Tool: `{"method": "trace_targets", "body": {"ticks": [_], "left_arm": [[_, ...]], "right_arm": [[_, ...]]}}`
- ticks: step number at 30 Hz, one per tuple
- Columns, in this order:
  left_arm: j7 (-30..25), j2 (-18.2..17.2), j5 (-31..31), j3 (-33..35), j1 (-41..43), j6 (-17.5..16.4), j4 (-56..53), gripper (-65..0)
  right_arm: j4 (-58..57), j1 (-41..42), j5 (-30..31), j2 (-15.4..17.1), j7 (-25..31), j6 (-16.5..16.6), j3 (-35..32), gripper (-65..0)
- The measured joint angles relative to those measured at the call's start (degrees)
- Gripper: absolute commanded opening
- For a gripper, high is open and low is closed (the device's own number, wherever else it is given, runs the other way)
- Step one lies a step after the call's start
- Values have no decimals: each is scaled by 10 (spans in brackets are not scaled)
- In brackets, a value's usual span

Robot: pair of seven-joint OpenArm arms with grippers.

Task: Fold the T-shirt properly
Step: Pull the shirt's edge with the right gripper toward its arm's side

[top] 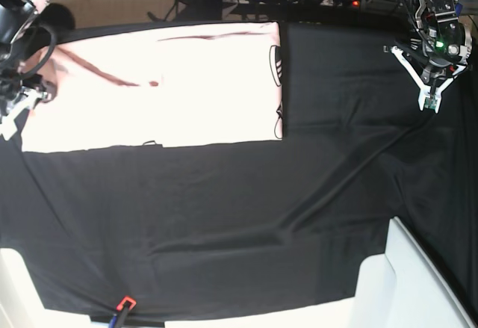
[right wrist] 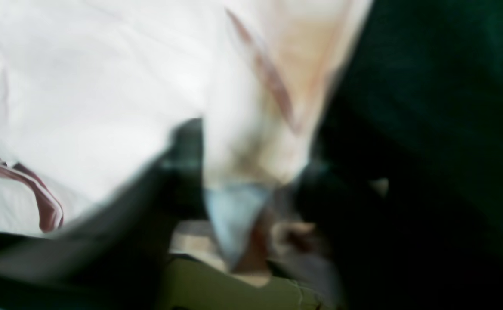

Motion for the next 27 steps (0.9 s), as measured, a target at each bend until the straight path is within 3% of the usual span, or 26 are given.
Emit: {"method": "trace_targets", "body": {"ticks": [1,7,14,23,27], "left_arm": [[0,0,0,0,0,0,0,-650],[0,0,0,0,2,0,0,-650],[0,1,-2,0,7,0,0,-650],[4,-1,0,0,7,0,2,-650],[-2,7,75,-24,19,-2,4,-650]], "right_arm": [[0,0,0,1,0,0,-5,-650],[16,2,-8,1,2,0,-51,-650],[127,-22,-1,1,9,0,-55,-650],[249,-87,-9,-14,9,0,-125,-650],[301,-104,-7,-22,3,-11,-126,-650]]}}
